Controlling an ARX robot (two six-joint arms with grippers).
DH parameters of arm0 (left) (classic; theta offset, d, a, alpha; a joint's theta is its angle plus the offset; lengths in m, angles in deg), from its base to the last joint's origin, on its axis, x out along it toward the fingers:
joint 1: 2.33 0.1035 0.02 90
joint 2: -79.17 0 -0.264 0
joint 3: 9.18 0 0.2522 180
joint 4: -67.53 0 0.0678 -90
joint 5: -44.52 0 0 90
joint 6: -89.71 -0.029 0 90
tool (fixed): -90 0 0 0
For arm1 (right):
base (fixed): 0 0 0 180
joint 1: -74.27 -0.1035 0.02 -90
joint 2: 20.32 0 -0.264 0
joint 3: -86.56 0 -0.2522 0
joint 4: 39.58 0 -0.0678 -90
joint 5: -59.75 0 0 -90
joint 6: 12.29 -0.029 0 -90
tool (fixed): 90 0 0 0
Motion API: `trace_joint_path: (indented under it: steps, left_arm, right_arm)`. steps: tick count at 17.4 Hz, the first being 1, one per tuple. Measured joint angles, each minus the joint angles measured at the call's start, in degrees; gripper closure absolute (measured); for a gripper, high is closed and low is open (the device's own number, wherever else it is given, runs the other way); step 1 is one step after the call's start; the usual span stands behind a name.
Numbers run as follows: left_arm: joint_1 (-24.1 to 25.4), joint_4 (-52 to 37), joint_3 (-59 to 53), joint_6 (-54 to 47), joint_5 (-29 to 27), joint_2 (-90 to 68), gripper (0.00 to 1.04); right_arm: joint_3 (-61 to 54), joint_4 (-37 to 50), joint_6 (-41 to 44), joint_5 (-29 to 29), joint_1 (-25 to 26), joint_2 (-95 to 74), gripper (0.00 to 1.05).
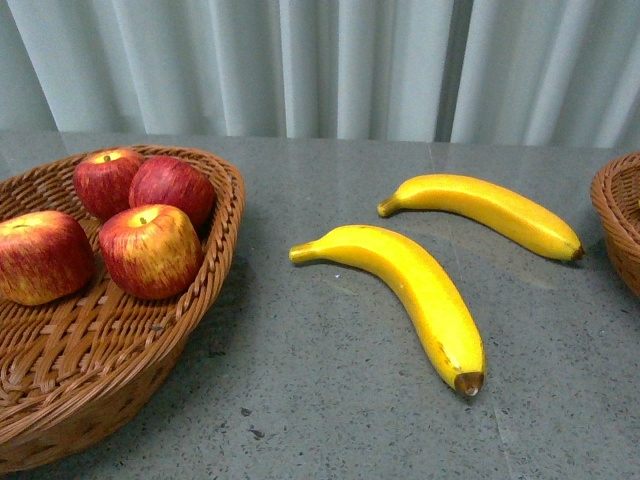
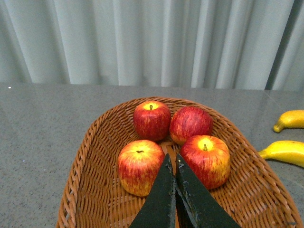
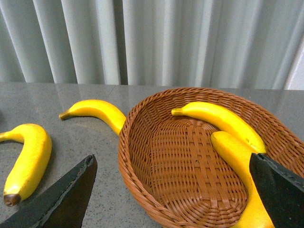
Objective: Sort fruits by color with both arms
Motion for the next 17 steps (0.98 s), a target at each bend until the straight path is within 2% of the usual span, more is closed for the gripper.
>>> trace_joint_path:
  steps: [2, 3, 4, 8, 11, 17]
  left_arm:
    - [2.6, 2.3, -1.8, 0.0, 2.4, 4.0, 1.03]
    - [6.3, 3.3, -2.3, 0.0, 6.7, 5.7, 1.03]
    - [8.5, 4.5, -2.8, 0.0, 7.3, 7.4, 1.03]
    - [8.0, 7.4, -3.8, 0.0, 8.1, 11.2, 1.03]
    - [8.0, 5.2, -4.9, 0.0, 8.1, 11.8, 1.03]
    - [8.1, 11.9, -5.2, 0.0, 8.1, 18.3, 1.03]
  right_arm:
    - [0.0, 0.0, 0.0, 0.0, 0.0, 0.0, 0.07]
    - [0.0, 0.0, 0.0, 0.0, 0.0, 0.0, 0.07]
    - [0.0, 0.0, 0.0, 0.0, 0.0, 0.0, 0.07]
    - [0.0, 0.0, 0.0, 0.0, 0.0, 0.0, 0.07]
    - [0.0, 0.0, 0.0, 0.0, 0.0, 0.0, 0.07]
    - [0.0, 0.0, 0.0, 0.0, 0.0, 0.0, 0.07]
